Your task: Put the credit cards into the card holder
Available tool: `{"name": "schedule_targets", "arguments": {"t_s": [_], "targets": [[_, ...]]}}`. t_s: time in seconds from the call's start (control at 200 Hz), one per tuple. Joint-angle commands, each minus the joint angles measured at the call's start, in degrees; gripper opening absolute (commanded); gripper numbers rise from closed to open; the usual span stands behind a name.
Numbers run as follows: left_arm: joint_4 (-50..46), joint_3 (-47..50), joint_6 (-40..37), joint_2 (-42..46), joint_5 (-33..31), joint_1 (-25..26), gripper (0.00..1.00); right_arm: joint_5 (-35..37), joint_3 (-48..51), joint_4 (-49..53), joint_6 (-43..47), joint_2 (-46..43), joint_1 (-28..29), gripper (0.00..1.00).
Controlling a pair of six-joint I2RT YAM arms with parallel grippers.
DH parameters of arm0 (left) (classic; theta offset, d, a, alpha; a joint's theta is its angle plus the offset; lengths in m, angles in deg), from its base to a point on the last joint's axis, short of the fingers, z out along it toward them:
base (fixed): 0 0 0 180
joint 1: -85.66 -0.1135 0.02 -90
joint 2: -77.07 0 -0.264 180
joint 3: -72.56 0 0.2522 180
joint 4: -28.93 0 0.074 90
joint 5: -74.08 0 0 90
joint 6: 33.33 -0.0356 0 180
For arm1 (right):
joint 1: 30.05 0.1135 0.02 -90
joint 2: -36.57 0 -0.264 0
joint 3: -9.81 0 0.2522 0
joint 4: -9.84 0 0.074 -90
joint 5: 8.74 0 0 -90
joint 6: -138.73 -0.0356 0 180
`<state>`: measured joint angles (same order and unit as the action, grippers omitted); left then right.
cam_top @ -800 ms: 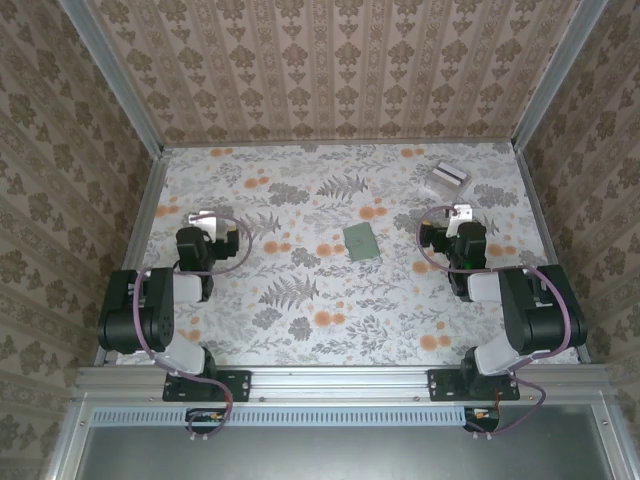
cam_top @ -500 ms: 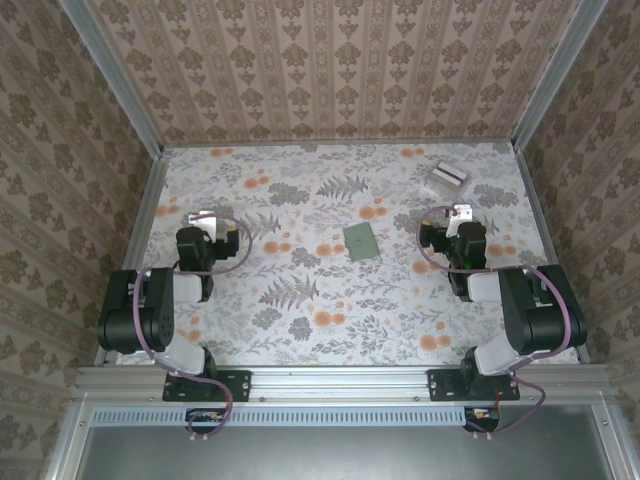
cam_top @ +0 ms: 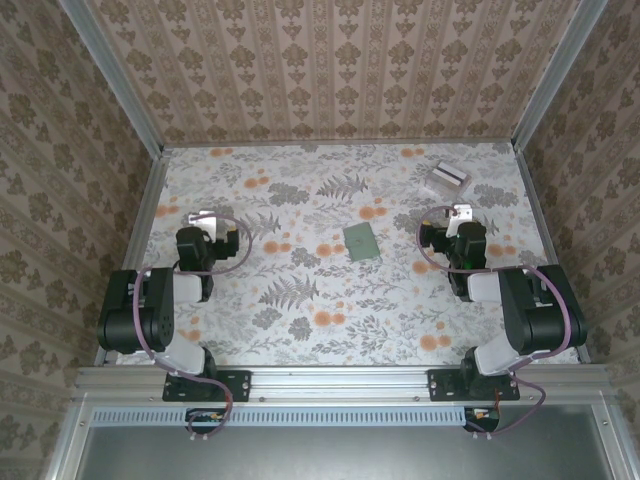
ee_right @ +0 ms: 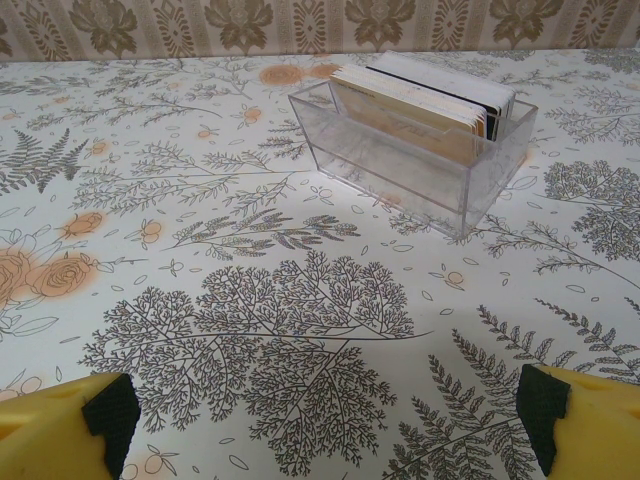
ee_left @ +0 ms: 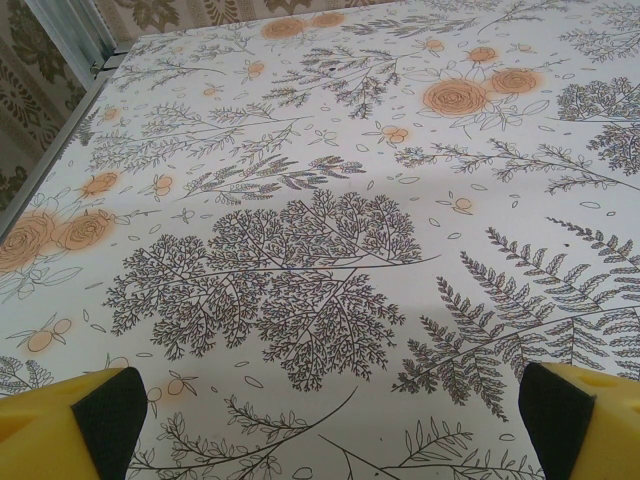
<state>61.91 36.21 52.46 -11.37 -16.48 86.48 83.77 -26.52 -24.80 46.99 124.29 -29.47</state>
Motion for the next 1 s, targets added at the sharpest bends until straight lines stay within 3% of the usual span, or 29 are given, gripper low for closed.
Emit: {"name": "schedule_targets", "arguments": {"t_s": [0.0, 0.845, 0.93, 0.995], "targets": [[1.45, -0.97, 1.0, 0.43, 0.95, 0.06, 1.0, -0.83, -1.01, -0.11, -0.02, -0.18, -0.23, 1.0], [1.47, -0.97, 1.15, 0.51, 1.18, -0.16, 1.0, -0.55, -0.72, -0.44, -0.26, -0.67, -0.23, 1.0], [0.48, -0.88, 0.01, 2.27, 2.73, 0.13, 1.0, 0.51, -2.44, 5.53, -0.74, -4.21, -0.31, 1.0], [-5.9, -1.92, -1.07, 7.53, 1.51, 1.41, 1.0, -0.51, -5.12, 13.08, -0.34, -7.6, -0.27, 1.0]]}}
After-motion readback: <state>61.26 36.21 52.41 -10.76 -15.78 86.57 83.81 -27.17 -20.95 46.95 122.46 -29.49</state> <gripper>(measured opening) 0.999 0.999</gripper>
